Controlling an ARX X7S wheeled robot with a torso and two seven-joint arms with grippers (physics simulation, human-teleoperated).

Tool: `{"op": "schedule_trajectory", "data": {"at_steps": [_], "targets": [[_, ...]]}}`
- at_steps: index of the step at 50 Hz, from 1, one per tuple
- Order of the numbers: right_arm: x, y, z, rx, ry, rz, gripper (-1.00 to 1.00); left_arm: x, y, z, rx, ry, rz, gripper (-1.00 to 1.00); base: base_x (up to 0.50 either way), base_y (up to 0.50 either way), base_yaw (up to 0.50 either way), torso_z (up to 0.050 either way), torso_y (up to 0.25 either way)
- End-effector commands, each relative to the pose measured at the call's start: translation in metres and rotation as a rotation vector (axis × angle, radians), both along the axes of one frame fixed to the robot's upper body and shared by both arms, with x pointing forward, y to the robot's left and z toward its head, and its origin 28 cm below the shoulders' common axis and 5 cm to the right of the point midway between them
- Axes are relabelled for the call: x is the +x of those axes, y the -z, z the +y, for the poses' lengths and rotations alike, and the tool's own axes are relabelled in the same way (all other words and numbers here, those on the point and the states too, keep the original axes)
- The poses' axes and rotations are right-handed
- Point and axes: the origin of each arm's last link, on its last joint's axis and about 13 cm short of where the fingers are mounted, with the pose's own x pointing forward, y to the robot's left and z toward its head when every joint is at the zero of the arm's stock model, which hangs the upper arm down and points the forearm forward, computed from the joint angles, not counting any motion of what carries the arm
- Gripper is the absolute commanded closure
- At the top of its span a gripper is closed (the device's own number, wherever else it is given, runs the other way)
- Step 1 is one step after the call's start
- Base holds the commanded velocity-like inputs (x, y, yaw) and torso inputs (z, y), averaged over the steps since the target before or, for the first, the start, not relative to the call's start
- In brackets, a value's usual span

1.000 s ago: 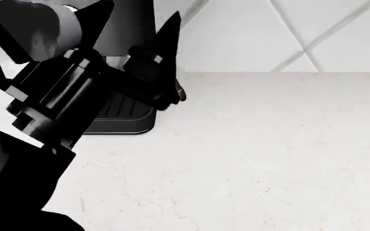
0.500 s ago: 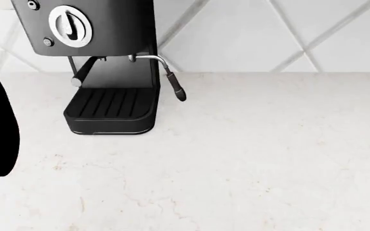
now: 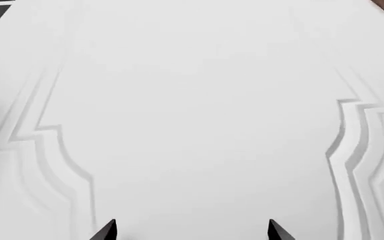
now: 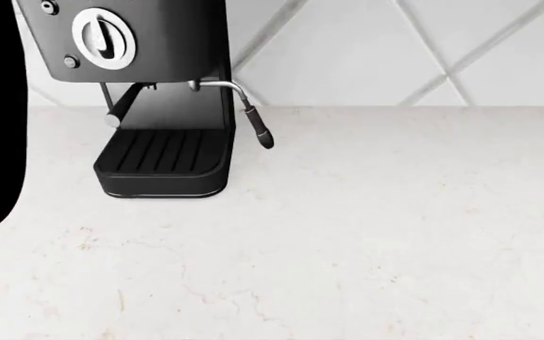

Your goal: Pick and place the shaker into the drawer. Then close the cabinet.

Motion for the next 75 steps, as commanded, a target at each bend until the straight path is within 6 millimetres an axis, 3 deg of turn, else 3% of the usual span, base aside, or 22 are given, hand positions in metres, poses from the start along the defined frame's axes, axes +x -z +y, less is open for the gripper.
{"op": "schedule_trajectory", "data": {"at_steps": [1, 3, 4, 7, 8, 10, 11, 13, 15, 17, 20, 23, 31, 37, 41, 46, 55, 75], "targets": [[0.009, 0.001, 0.011, -0.010, -0.037, 0.010, -1.00, 0.061, 0.067, 0.024, -0.032, -0.151, 0.383, -1.00, 0.00, 0.00, 0.00, 0.010, 0.000], [0.009, -0.003, 0.015, -0.012, -0.072, -0.014, -1.00, 0.061, 0.067, 0.024, -0.032, -0.151, 0.383, -1.00, 0.00, 0.00, 0.00, 0.000, 0.000], [0.009, -0.005, 0.017, -0.008, -0.090, -0.027, -1.00, 0.079, 0.104, 0.016, -0.040, 0.036, 0.525, -1.00, 0.00, 0.00, 0.00, 0.000, 0.000], [0.013, -0.008, 0.021, 0.048, -0.159, -0.072, -1.00, 0.058, 0.060, 0.006, -0.032, 0.268, 0.364, -1.00, 0.00, 0.00, 0.00, 0.000, 0.000], [0.014, -0.008, 0.022, 0.063, -0.172, -0.084, -1.00, 0.058, 0.068, 0.004, -0.036, 0.309, 0.419, -1.00, 0.01, 0.00, 0.00, 0.012, 0.000], [0.021, -0.005, 0.024, 0.103, -0.200, -0.099, -1.00, 0.078, 0.153, 0.002, -0.194, 0.382, 0.712, -1.00, 0.01, 0.00, 0.00, 0.000, 0.000], [0.023, -0.003, 0.025, 0.117, -0.207, -0.101, -1.00, 0.068, 0.157, 0.000, -0.243, 0.448, 0.762, -1.00, 0.00, 0.00, 0.00, 0.000, 0.000], [0.029, 0.003, 0.026, 0.136, -0.218, -0.096, -1.00, 0.034, 0.154, -0.002, -0.326, 0.593, 0.822, -1.00, 0.00, 0.00, 0.00, 0.000, 0.000], [0.034, 0.008, 0.027, 0.152, -0.234, -0.081, -1.00, -0.017, 0.146, 0.005, -0.303, 0.711, 0.821, -1.00, 0.00, 0.00, 0.00, 0.000, 0.000], [0.039, 0.013, 0.028, 0.162, -0.248, -0.065, -1.00, -0.068, 0.161, 0.018, -0.167, 0.562, 0.801, -1.00, 0.00, 0.00, 0.00, 0.000, 0.000], [0.049, 0.021, 0.030, 0.179, -0.262, -0.039, -1.00, -0.146, 0.180, 0.013, -0.134, 0.354, 0.415, -1.00, 0.00, 0.00, 0.00, 0.000, 0.000], [0.060, 0.030, 0.033, 0.188, -0.273, -0.004, -1.00, -0.174, 0.204, 0.014, -0.063, 0.441, 0.460, -1.00, 0.00, 0.00, 0.00, 0.000, 0.000], [0.076, 0.043, 0.039, 0.191, -0.267, 0.056, -1.00, -0.177, 0.255, 0.028, -0.147, 0.349, 0.622, -1.00, 0.00, 0.00, 0.00, 0.000, 0.000], [0.071, 0.063, 0.043, 0.220, -0.252, 0.083, -1.00, -0.178, 0.275, 0.040, -0.184, 0.249, 0.658, -1.00, 0.00, 0.00, 0.00, 0.000, 0.000], [0.067, 0.080, 0.043, 0.249, -0.245, 0.116, -1.00, -0.170, 0.271, 0.056, -0.226, 0.141, 0.622, -1.00, 0.00, 0.00, 0.00, 0.000, 0.000], [0.068, 0.085, 0.044, 0.253, -0.244, 0.129, -1.00, -0.168, 0.266, 0.064, -0.267, 0.118, 0.615, -1.00, 0.00, 0.00, 0.00, 0.000, 0.000], [0.067, 0.091, 0.046, 0.250, -0.219, 0.147, -1.00, -0.162, 0.271, 0.064, -0.268, 0.109, 0.617, -1.00, 0.00, 0.02, 0.00, 0.000, 0.000], [0.065, 0.092, 0.046, 0.237, -0.201, 0.163, -1.00, -0.160, 0.282, 0.059, -0.260, 0.148, 0.651, -1.00, 0.00, 0.50, 0.00, 0.000, 0.000]]}}
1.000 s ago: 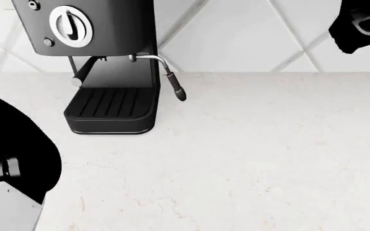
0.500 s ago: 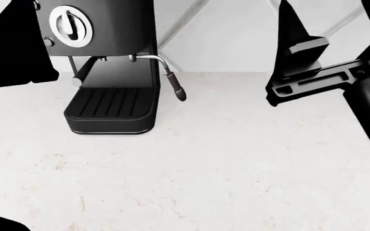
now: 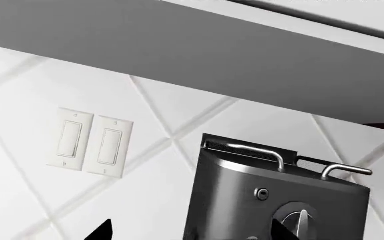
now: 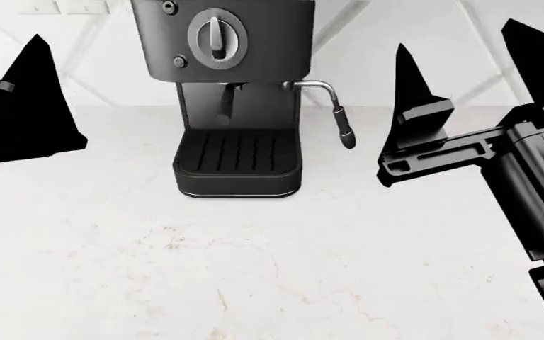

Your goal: Pick and place the shaker into the drawer. Then close the cabinet.

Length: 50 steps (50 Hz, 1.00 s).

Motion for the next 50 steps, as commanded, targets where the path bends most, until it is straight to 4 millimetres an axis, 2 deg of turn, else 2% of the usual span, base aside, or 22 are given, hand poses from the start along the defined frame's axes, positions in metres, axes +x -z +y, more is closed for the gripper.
{"op": "schedule_trajectory", "data": {"at_steps": [1, 50], "targets": [[-0.0011, 0.0011, -0.0003, -0.001, 0.008, -0.008, -1.00, 0.0002, 0.0068, -0.0031, 0.003, 0.019, 0.019, -1.00, 0.00, 0.50, 0.00, 0.000, 0.000], [-0.0061, 0.0054, -0.0013, 0.020, 0.011, -0.016, -1.00, -0.0024, 0.0128, -0.0094, 0.013, 0.054, 0.038, -1.00, 0.00, 0.50, 0.00, 0.000, 0.000]]}}
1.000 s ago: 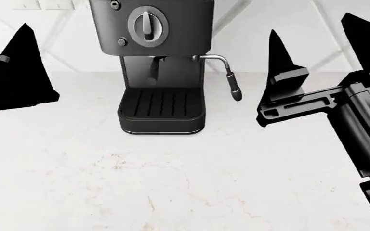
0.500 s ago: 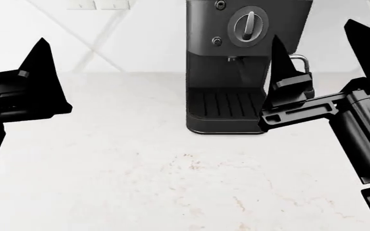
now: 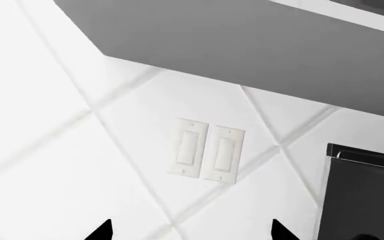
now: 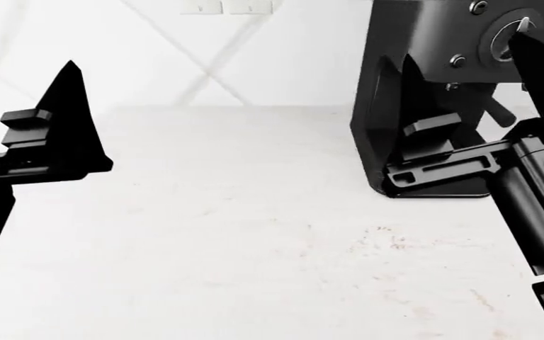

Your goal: Pick and place the shaker into the drawer. Then close the cabinet.

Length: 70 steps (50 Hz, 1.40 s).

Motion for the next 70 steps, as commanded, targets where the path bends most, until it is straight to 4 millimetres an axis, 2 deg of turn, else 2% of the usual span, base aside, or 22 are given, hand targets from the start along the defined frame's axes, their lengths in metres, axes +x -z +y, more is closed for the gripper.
{"op": "schedule_trajectory", "data": {"at_steps": [1, 34, 40, 43, 46, 51, 55, 57, 59, 66, 70], "targets": [[-0.001, -0.001, 0.000, 0.004, -0.003, -0.020, -1.00, -0.001, 0.001, -0.002, 0.002, 0.012, 0.003, -1.00, 0.00, 0.50, 0.00, 0.000, 0.000], [-0.003, -0.002, 0.001, 0.016, -0.008, -0.031, -1.00, -0.003, 0.000, -0.001, 0.001, 0.020, 0.006, -1.00, 0.00, 0.50, 0.00, 0.000, 0.000], [-0.004, -0.003, 0.000, 0.047, -0.007, -0.046, -1.00, -0.002, 0.000, -0.001, 0.003, 0.012, 0.007, -1.00, 0.00, 0.00, 0.00, 0.000, 0.000], [-0.004, -0.004, -0.001, 0.049, -0.004, -0.049, -1.00, 0.002, 0.000, 0.004, 0.007, -0.042, 0.001, -1.00, 0.00, 0.00, 0.00, 0.000, 0.000], [-0.006, -0.005, -0.002, 0.050, 0.003, -0.053, -1.00, 0.016, -0.006, 0.023, -0.004, -0.195, -0.021, -1.00, 0.00, 0.00, 0.00, 0.000, 0.000], [-0.005, -0.006, -0.004, 0.047, 0.020, -0.047, -1.00, 0.028, -0.032, 0.058, -0.004, -0.447, -0.091, -1.00, 0.00, 0.00, 0.00, 0.000, 0.000], [-0.002, -0.006, -0.004, 0.043, 0.018, -0.037, -1.00, 0.022, -0.060, 0.066, -0.001, -0.468, -0.179, -1.00, 0.00, 0.00, 0.00, 0.000, 0.000], [-0.002, -0.008, -0.003, 0.038, 0.015, -0.036, -1.00, 0.015, -0.082, 0.063, 0.020, -0.435, -0.264, -1.00, 0.00, 0.00, 0.00, 0.000, 0.000], [-0.001, -0.009, -0.003, 0.035, 0.013, -0.038, -1.00, 0.009, -0.111, 0.058, 0.054, -0.361, -0.367, -1.00, 0.00, 0.00, 0.00, 0.000, 0.000], [-0.002, -0.013, -0.010, 0.041, 0.044, -0.044, -1.00, -0.020, -0.231, 0.037, 0.119, -0.201, -0.776, -1.00, 0.00, 0.00, 0.00, 0.000, 0.000], [-0.002, -0.012, -0.020, 0.052, 0.089, -0.038, -1.00, -0.039, -0.286, 0.023, 0.107, -0.091, -0.927, -1.00, 0.00, 0.00, 0.00, 0.000, 0.000]]}}
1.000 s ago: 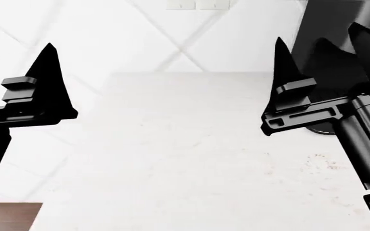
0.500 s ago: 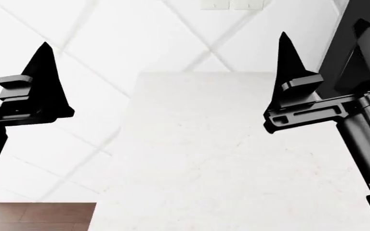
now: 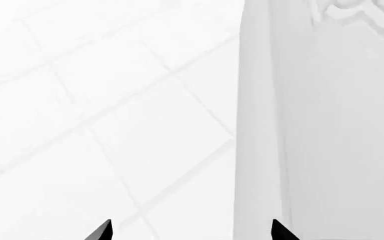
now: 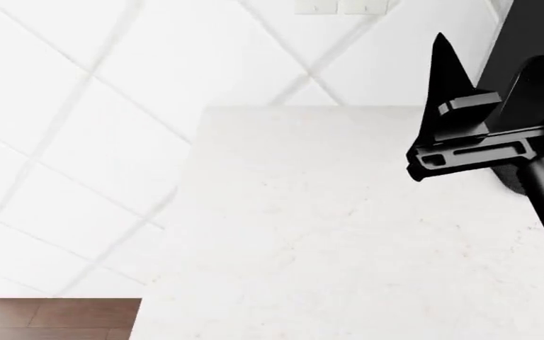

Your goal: Pick and place the shaker into the drawer. Then close the cabinet.

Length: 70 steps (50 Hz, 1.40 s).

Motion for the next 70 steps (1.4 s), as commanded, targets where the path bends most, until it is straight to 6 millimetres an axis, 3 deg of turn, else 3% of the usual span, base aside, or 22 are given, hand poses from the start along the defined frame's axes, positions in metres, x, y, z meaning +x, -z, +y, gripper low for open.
{"op": "schedule_trajectory", "data": {"at_steps": [1, 5, 11, 16, 19, 23, 31, 39, 50, 58, 59, 70], "targets": [[0.001, -0.003, -0.014, 0.014, 0.063, -0.013, -1.00, -0.060, -0.141, -0.024, 0.141, 0.119, -0.436, -1.00, 0.00, 0.00, 0.00, 0.000, 0.000], [0.004, -0.001, -0.018, 0.028, 0.075, -0.009, -1.00, -0.087, -0.172, -0.037, 0.124, 0.355, -0.491, -1.00, 0.00, 0.00, 0.00, 0.000, 0.000], [0.004, -0.001, -0.019, 0.044, 0.080, -0.026, -1.00, -0.103, -0.165, -0.065, 0.199, 0.724, -0.489, -1.00, 0.00, 0.00, 0.00, 0.000, 0.000], [0.004, -0.003, -0.019, 0.051, 0.077, -0.040, -1.00, -0.090, -0.170, -0.091, 0.263, 1.005, -0.331, -1.00, 0.00, 0.00, 0.00, 0.000, 0.000], [0.004, -0.003, -0.019, 0.056, 0.078, -0.047, -1.00, -0.063, -0.177, -0.114, 0.274, 1.090, -0.166, -1.00, 0.00, 0.00, 0.00, 0.000, 0.004], [0.001, 0.001, -0.019, 0.064, 0.083, -0.045, -1.00, -0.003, -0.180, -0.145, 0.304, 1.044, 0.060, -1.00, 0.00, 0.00, 0.00, 0.002, 0.002], [0.000, 0.014, -0.021, 0.088, 0.091, -0.016, -1.00, 0.091, -0.153, -0.165, 0.458, 0.725, 0.278, -1.00, 0.00, 0.00, 0.00, 0.000, 0.000], [-0.001, 0.035, -0.025, 0.131, 0.097, 0.028, -1.00, 0.149, -0.109, -0.163, 0.556, 0.448, 0.405, -1.00, 0.00, 0.00, 0.00, 0.000, 0.000], [-0.019, 0.038, -0.029, 0.146, 0.133, 0.035, -1.00, 0.149, -0.109, -0.163, 0.556, 0.448, 0.405, -1.00, 0.00, 0.00, 0.00, 0.000, 0.000], [-0.021, 0.033, -0.023, 0.137, 0.116, 0.024, -1.00, 0.149, -0.109, -0.163, 0.556, 0.448, 0.405, -1.00, 0.01, 0.00, 0.00, 0.000, 0.000], [-0.022, 0.032, -0.023, 0.137, 0.115, 0.023, -1.00, 0.159, -0.093, -0.169, 0.629, 0.366, 0.407, -1.00, 0.01, 0.00, -0.01, 0.000, 0.000], [-0.025, 0.031, -0.021, 0.139, 0.110, 0.013, -1.00, 0.151, -0.101, -0.171, 0.637, 0.405, 0.390, -1.00, 0.01, -0.01, -0.01, 0.000, 0.000]]}}
